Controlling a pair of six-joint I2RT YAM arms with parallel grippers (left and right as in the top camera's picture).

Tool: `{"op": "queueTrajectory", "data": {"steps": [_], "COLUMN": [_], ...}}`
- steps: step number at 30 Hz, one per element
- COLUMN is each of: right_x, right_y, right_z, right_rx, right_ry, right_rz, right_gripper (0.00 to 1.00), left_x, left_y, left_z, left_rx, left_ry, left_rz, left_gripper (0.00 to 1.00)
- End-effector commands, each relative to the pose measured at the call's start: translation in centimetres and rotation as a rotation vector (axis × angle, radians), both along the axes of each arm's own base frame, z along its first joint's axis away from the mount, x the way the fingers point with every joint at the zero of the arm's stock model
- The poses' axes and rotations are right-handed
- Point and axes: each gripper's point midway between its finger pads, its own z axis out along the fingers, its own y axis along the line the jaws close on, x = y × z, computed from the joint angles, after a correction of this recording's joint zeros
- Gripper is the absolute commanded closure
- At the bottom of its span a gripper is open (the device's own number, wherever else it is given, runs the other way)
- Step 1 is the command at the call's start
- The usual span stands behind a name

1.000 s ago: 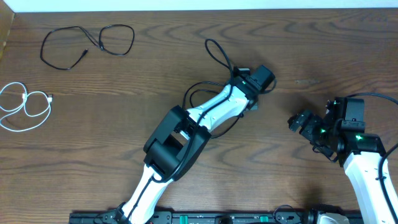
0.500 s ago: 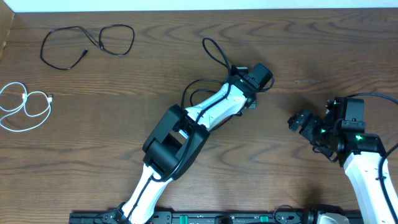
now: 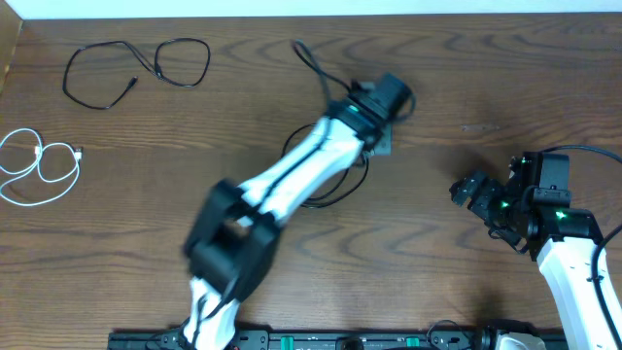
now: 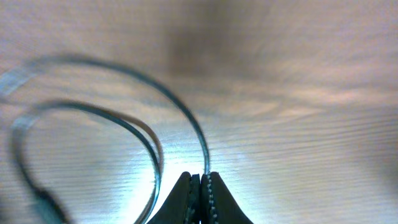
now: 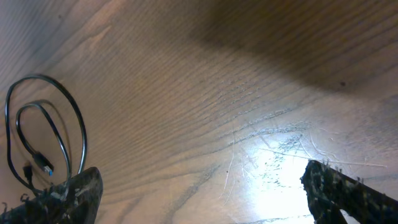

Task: Untangle cables
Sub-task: 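Lift the black cable up with the left gripper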

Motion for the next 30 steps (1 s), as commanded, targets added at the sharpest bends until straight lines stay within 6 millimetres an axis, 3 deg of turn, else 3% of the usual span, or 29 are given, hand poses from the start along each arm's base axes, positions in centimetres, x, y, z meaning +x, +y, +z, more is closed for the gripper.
{"op": "queueTrajectory", "data": {"steps": [1,3,5,6,8,11,14,15,21,25,30], "right_x": [0.4,0.4,0.4,0.4,0.4,0.4,0.4,0.4,0.4,0.4,0.4], "right_y": [-0.2,-0.2,-0.2,-0.2,-0.2,-0.2,-0.2,-0.2,-0.2,-0.2,-0.2], "right_z": [0.6,0.6,0.6,0.6,0.6,0.6,0.6,0.6,0.6,0.6,0.6], "right_rx": [-0.010,-0.010,-0.010,-0.010,-0.010,-0.010,-0.010,-0.010,-0.010,-0.010,-0.010], "right_ry": [-0.021,-0.021,-0.021,-0.021,-0.021,-0.021,-0.021,-0.021,-0.021,-0.021,-0.021], "right_rz": [0.005,0.004,0.005,0.005,0.005,0.005,0.005,0.005,0.005,0.005,0.004], "right_gripper": [0.01,0.01,0.01,0.01,0.01,0.01,0.01,0.01,0.01,0.01,0.01], "left_x": [0.2,0.1,-0.1,-0.3,-0.7,-1.0,-0.9,-1.0,-3.2,-3.5,-3.8], "left_y": [1.5,2.9,4.2,4.4,4.6,4.7,4.6,4.5,3.9,3.8,3.9], "left_z": [8.2,10.0,9.8,9.2,7.2,4.1,1.3,-0.6,-7.9,-10.5,-11.8], "left_rx": [-0.149,-0.140,-0.105,-0.091,-0.059,-0.013,0.032,0.063,0.167,0.195,0.210], "left_ry": [-0.094,-0.131,-0.117,-0.099,-0.052,0.011,0.063,0.096,0.264,0.306,0.330], "left_rz": [-0.002,0.008,0.028,0.030,0.029,0.027,0.011,-0.014,-0.113,-0.117,-0.119], "left_gripper": [0.93,0.93,0.70,0.67,0.51,0.42,0.42,0.42,0.43,0.45,0.56]}}
